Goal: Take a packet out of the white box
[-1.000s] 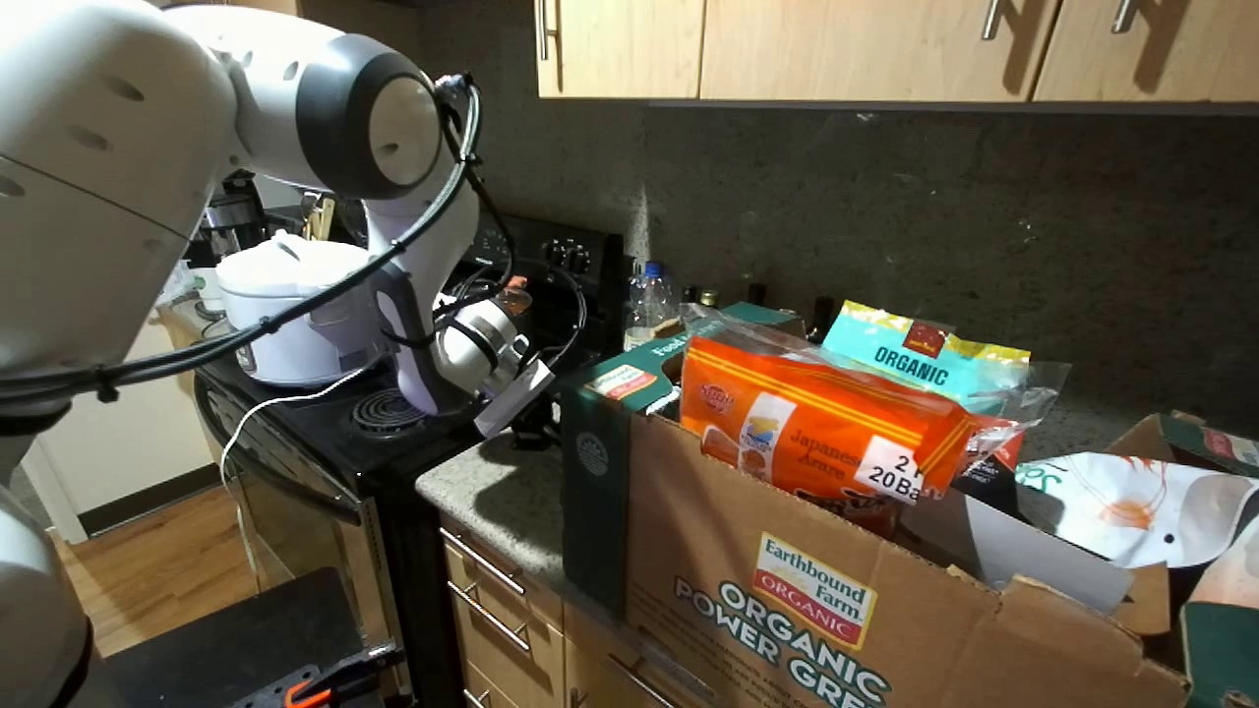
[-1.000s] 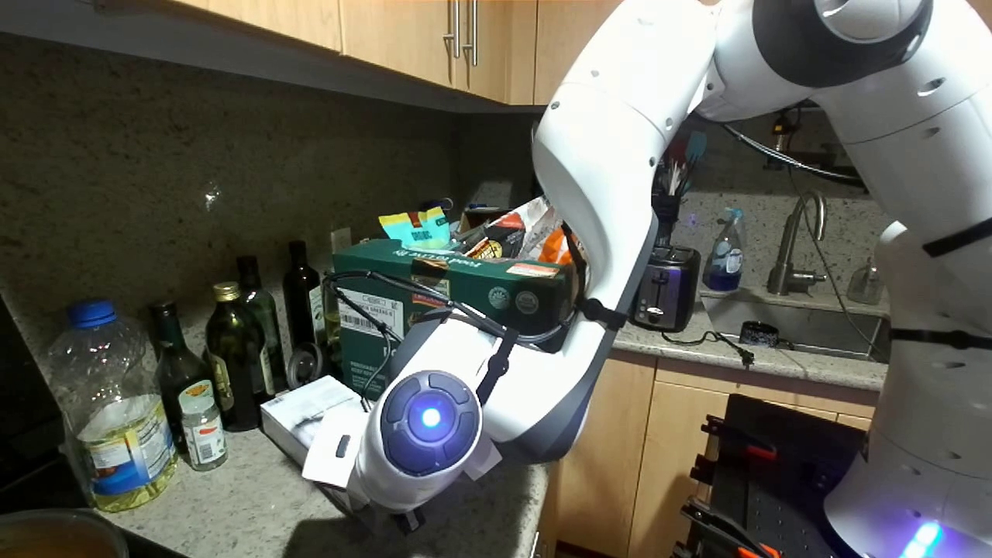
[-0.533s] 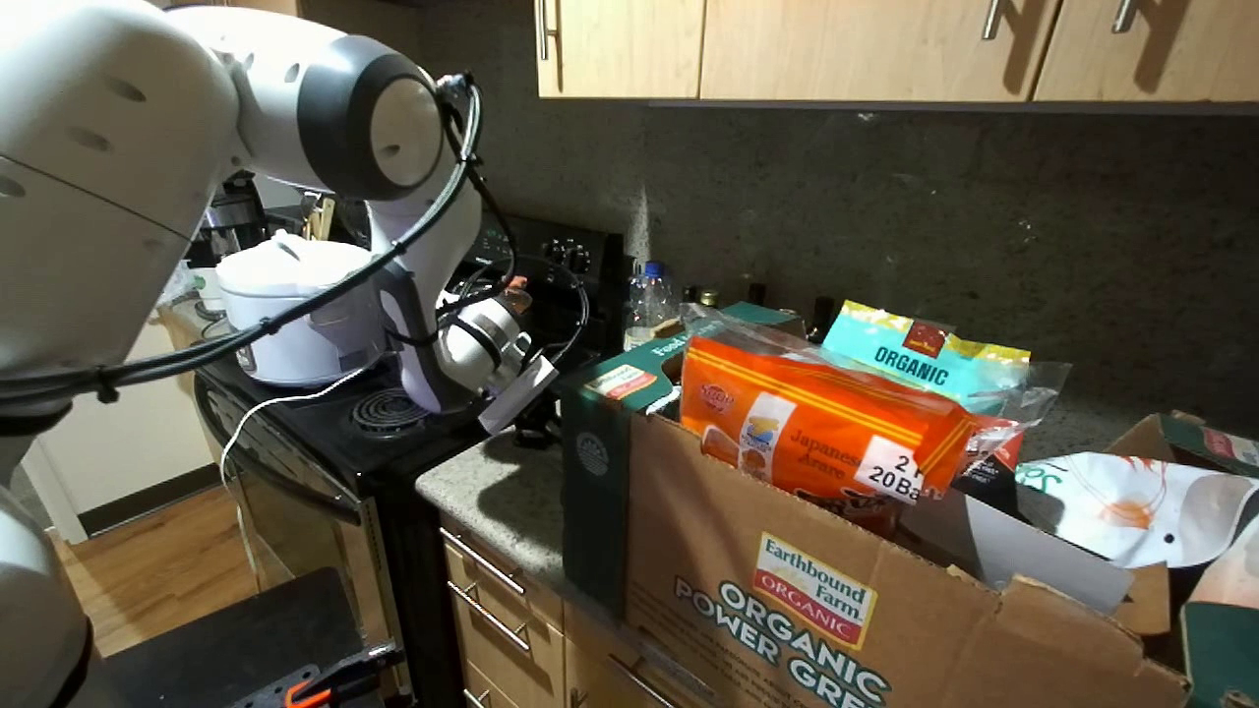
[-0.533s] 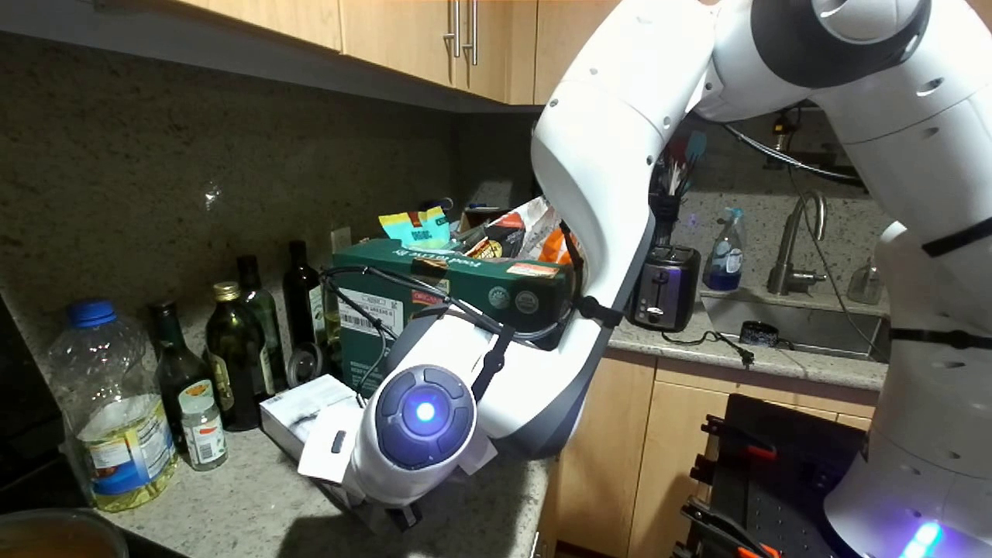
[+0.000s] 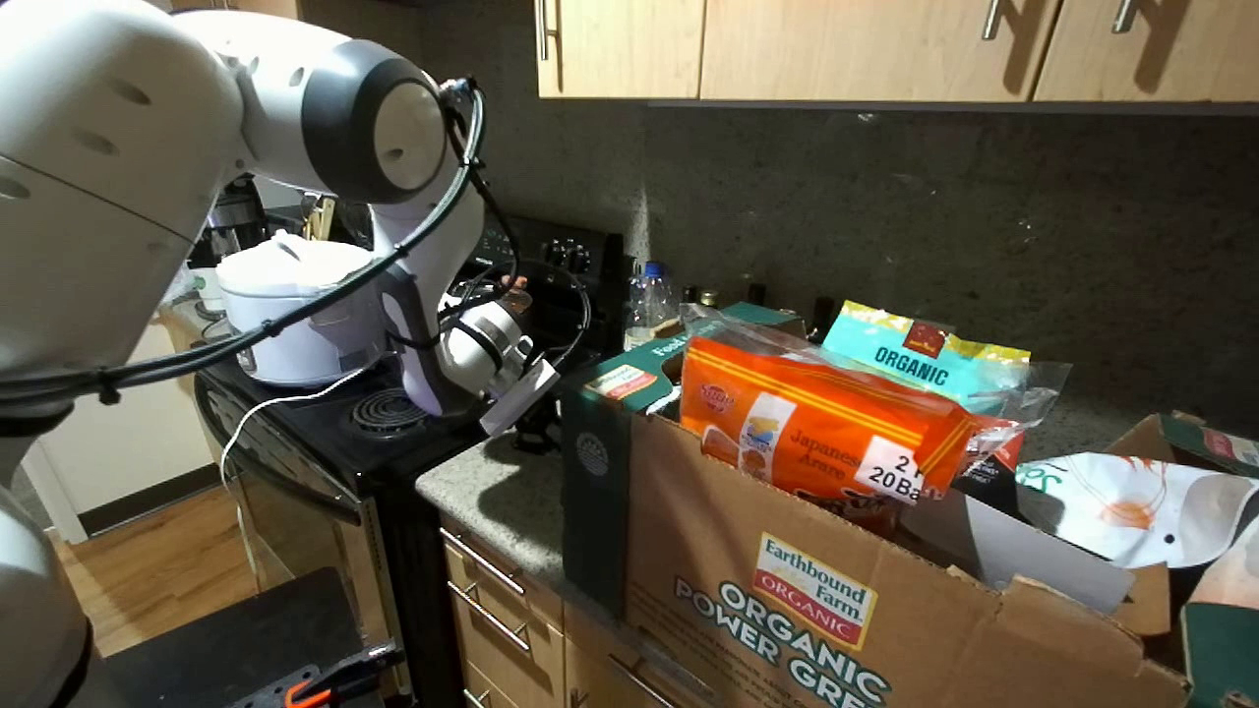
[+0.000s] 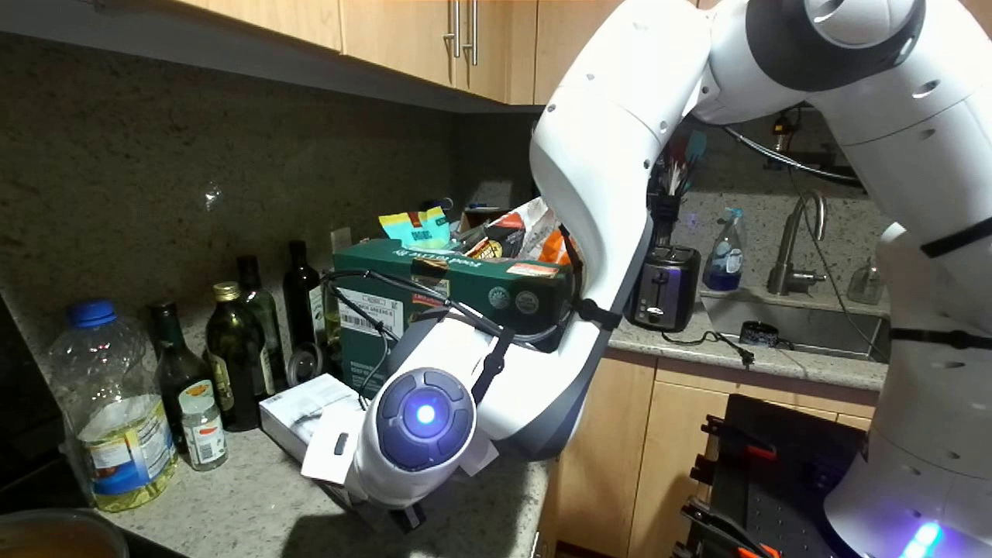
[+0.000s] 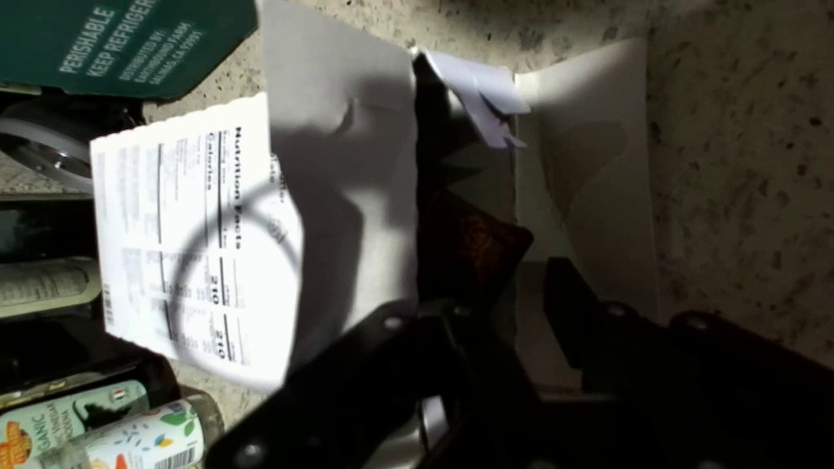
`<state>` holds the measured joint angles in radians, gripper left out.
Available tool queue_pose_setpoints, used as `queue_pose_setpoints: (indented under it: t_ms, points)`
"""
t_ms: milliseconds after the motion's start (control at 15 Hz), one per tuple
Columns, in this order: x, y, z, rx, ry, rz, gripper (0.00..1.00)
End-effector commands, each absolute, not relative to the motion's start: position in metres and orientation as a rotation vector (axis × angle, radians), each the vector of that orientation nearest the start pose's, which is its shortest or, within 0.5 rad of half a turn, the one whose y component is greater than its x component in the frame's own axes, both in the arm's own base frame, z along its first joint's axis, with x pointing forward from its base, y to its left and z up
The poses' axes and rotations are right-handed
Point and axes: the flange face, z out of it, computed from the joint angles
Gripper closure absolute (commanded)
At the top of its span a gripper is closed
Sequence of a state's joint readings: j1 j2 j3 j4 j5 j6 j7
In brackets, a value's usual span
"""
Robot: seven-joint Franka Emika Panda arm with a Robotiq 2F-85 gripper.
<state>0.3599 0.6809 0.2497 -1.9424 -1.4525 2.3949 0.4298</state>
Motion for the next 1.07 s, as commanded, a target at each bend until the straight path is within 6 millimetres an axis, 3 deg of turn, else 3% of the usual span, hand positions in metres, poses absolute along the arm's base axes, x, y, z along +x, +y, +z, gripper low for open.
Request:
queue_pose_setpoints:
  t_ms: [0, 133, 200, 333, 867, 933, 1000]
  points:
    - [0.504, 0.332, 0.128, 1.932, 1.554, 0.333, 0.67]
    - [0.507, 0.331, 0.128, 1.933, 1.551, 0.332, 0.71]
    - [0.508, 0.330, 0.128, 1.930, 1.555, 0.329, 0.91]
    - [0.513, 0.328, 0.129, 1.925, 1.559, 0.325, 1.00]
    - [0.513, 0.329, 0.126, 1.908, 1.578, 0.314, 1.00]
    - [0.512, 0.330, 0.126, 1.911, 1.577, 0.318, 0.97]
    - [0.512, 0.330, 0.125, 1.913, 1.577, 0.318, 0.81]
